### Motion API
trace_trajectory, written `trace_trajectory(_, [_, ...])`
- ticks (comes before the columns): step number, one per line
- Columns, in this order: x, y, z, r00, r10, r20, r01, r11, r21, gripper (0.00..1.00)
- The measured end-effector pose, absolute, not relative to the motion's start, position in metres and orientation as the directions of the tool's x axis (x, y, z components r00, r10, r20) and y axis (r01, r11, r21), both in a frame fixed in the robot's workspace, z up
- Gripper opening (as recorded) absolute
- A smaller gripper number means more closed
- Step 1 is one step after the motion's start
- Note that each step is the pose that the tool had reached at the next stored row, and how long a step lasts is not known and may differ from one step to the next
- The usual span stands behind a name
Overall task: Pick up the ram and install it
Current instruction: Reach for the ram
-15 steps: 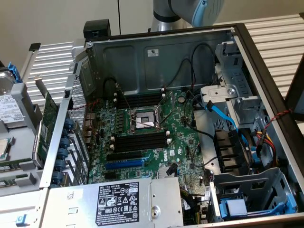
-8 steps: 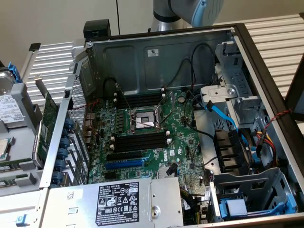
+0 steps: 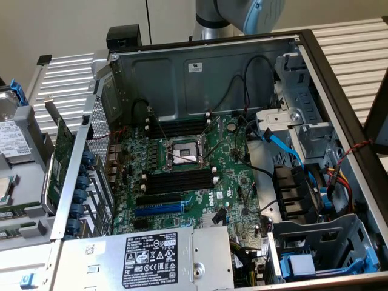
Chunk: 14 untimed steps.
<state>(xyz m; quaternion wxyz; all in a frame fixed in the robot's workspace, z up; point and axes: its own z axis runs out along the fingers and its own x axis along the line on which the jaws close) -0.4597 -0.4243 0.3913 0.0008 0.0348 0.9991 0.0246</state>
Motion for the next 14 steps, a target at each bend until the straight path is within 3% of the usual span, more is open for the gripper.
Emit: trace_trajectory(14, [-0.473,-0.424,0.391,-0.998,0.07,0.0,0.07,0.996,0.049,0.11])
